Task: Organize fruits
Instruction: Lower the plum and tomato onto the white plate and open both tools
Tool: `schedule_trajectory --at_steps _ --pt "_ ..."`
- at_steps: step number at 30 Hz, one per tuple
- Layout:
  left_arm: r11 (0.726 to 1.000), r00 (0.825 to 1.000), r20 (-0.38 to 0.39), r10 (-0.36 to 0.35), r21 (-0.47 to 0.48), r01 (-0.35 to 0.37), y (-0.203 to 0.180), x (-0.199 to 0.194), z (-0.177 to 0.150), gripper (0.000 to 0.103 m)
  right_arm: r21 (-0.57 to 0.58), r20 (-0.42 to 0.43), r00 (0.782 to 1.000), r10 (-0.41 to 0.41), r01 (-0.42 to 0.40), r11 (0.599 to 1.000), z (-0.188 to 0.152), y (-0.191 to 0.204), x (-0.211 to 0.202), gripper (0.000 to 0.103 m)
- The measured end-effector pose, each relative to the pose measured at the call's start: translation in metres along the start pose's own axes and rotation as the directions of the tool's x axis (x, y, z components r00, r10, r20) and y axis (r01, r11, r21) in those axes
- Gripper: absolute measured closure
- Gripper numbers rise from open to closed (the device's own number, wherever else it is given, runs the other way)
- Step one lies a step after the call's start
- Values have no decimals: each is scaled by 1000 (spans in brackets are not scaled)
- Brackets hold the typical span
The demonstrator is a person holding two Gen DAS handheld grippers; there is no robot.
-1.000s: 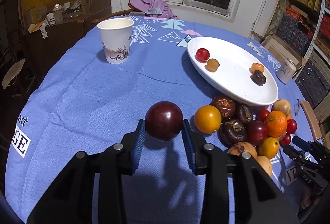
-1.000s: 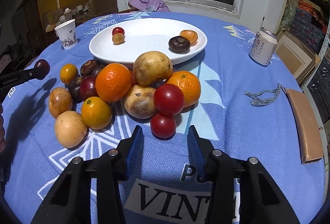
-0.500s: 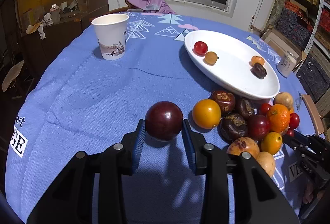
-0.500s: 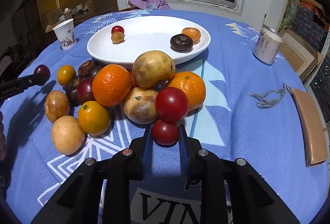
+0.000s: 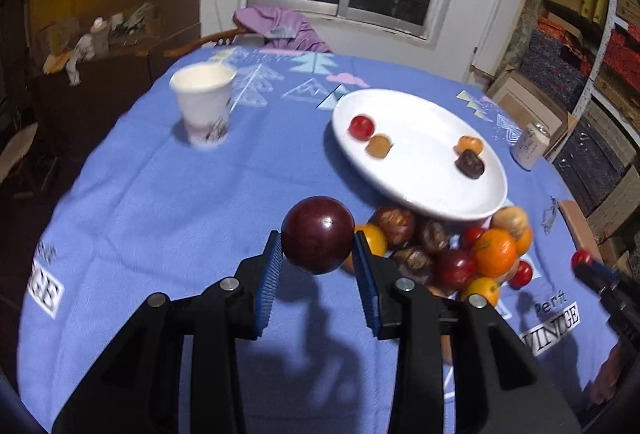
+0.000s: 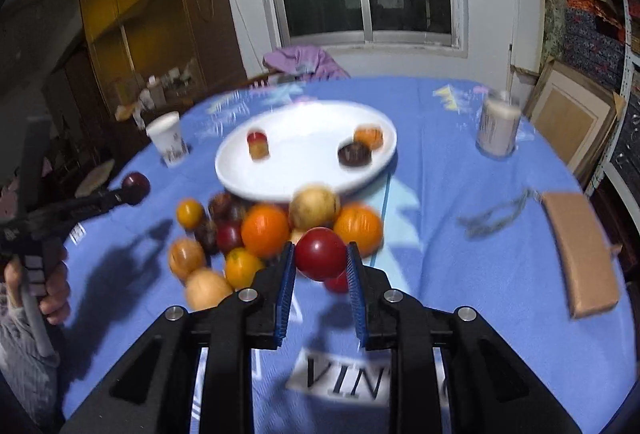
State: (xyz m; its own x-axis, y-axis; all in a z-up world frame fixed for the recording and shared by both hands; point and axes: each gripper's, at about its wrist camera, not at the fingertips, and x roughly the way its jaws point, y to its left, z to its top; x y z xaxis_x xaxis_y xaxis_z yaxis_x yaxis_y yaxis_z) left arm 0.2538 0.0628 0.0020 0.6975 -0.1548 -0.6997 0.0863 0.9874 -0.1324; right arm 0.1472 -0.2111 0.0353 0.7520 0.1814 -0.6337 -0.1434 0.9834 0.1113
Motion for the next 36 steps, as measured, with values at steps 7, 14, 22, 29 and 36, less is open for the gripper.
schedule_trajectory --at_steps 7,14,22,29,36 --pt "998 998 47 -36 51 33 -42 13 64 67 28 63 998 21 -23 999 97 -3 25 77" --pt "991 993 -96 -73 106 83 -77 87 58 67 13 -165 986 9 -7 1000 97 3 141 77" --pt "986 985 -150 -85 130 105 -77 114 49 67 -110 -255 965 -67 40 993 74 24 178 75" --pt "985 988 -120 -95 131 110 -78 107 51 58 -124 -209 975 -72 47 991 80 25 164 59" --pt "994 998 35 -50 99 47 -56 43 60 21 -84 7 1000 -13 14 996 97 26 70 54"
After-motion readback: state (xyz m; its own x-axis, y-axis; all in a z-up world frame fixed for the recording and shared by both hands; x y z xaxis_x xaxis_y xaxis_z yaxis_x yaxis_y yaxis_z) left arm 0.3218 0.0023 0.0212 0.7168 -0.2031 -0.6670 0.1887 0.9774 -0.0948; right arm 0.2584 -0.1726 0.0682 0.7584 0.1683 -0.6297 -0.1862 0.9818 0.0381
